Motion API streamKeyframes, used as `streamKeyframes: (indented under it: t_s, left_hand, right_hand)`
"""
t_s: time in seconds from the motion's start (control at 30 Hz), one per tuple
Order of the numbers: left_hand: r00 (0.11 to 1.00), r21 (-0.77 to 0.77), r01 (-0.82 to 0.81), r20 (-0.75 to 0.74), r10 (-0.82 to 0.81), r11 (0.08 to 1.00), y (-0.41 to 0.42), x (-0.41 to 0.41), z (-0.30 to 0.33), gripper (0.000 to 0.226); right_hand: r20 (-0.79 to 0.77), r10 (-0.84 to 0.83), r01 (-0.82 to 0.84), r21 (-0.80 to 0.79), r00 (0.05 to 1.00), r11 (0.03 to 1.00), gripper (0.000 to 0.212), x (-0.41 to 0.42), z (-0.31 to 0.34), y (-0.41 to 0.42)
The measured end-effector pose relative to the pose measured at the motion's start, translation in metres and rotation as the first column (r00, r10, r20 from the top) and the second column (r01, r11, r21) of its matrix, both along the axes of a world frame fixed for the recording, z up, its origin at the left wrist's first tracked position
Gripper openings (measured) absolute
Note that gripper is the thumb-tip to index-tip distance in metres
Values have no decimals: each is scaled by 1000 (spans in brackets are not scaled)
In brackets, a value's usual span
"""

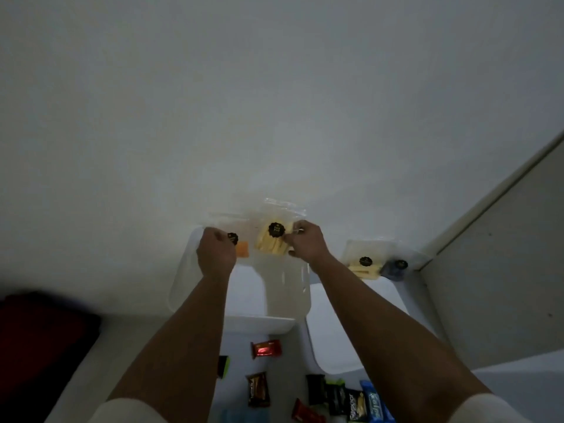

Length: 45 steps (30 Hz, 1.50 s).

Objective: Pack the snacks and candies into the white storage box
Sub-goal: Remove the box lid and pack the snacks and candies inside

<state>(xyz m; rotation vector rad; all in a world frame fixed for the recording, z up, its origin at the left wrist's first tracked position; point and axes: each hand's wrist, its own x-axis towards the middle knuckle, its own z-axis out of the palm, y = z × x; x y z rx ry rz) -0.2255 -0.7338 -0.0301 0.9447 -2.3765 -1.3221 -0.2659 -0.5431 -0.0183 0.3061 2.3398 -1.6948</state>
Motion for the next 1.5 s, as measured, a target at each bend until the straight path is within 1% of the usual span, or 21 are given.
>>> streamKeyframes:
  t_s: [0.17, 0.27, 0.3, 0.4, 0.5, 0.57, 0.63, 0.7, 0.8, 0.87, 0.93, 1.0, 1.03, 1.07, 1.13, 1.17, 1.23, 1.3, 1.37, 1.43, 1.5]
  left_hand:
    - [987, 95, -92, 138, 79, 991, -40, -9, -55, 27]
    - [977, 134, -97, 203, 69, 986, -47, -19, -83, 28]
    - [973, 176, -95, 225, 54, 980, -49, -23, -90, 28]
    - [961, 299, -138, 270, 55, 944, -56, -32, -113, 29]
    - [950, 334, -184, 302, 80, 925, -58, -40, -132, 25]
    - [948, 358, -217, 301, 108, 908, -55, -44, -136, 26]
    - [945, 360, -226, 307, 113, 905, -52, -47, -136, 35]
    - [943, 364, -222, 317, 104, 905, -48, -47, -136, 46]
    - [942, 370, -242, 313, 124, 897, -46, -39, -128, 59]
    - [939, 377, -239, 323, 115, 895, -46, -33, -124, 62]
    - [937, 343, -207, 339, 85, 916, -46, -27, -120, 49]
    - [943, 298, -161, 327, 58, 941, -41, -18, -108, 31]
    - [950, 284, -139, 309, 47, 949, -36, -14, -97, 30]
    - [957, 261, -113, 287, 35, 959, -28, -10, -83, 28]
    - [968, 217, -35, 251, -21, 976, -8, -4, -54, 21]
    - [972, 195, -5, 230, -41, 981, 3, -3, -44, 22]
    - [982, 205, 46, 168, -82, 978, 28, 0, -23, 31]
    - [984, 220, 111, 111, -138, 969, 56, 1, -7, 34]
    - [978, 188, 179, 75, -196, 966, 87, 4, 7, 34]
    - [971, 166, 227, 35, -235, 960, 121, 6, 19, 33]
    - [960, 187, 274, -2, -278, 943, 154, 8, 25, 32]
  right_hand:
    - [150, 12, -36, 160, 989, 986, 15, -6, -50, -52]
    - [216, -7, -46, 238, 976, 970, 24, -10, -83, -65]
    - [220, -10, -46, 251, 975, 967, 24, -13, -95, -68]
    - [266, -19, -48, 244, 964, 969, 20, -19, -125, -75]
    - [319, -18, -49, 201, 948, 978, 25, -30, -166, -80]
    - [301, 8, -64, 178, 954, 982, 26, -34, -184, -85]
    - [246, 7, -52, 178, 969, 983, 25, -30, -177, -91]
    - [238, 12, -56, 178, 971, 982, 27, -29, -174, -93]
    - [248, 33, -92, 231, 968, 969, 46, -24, -163, -90]
    - [274, 47, -124, 273, 961, 954, 56, -18, -151, -84]
    - [306, 62, -159, 304, 950, 940, 55, -11, -138, -77]
    - [295, 90, -184, 306, 951, 934, 39, -3, -119, -70]
    - [277, 114, -202, 311, 954, 929, 27, 0, -108, -66]
    - [240, 139, -212, 315, 961, 925, 23, 3, -97, -62]
    - [163, 177, -219, 288, 971, 932, 38, 8, -77, -52]
    - [134, 189, -218, 258, 973, 941, 41, 10, -67, -45]
    - [53, 210, -217, 220, 976, 951, 34, 16, -46, -28]
    - [-53, 175, -160, 216, 983, 963, 27, 21, -33, -4]
    - [-126, 85, -62, 176, 988, 982, 23, 27, -25, 25]
    - [-148, -7, 29, 146, 989, 989, 20, 30, -24, 56]
    - [-152, -121, 142, 134, 981, 981, 18, 33, -25, 92]
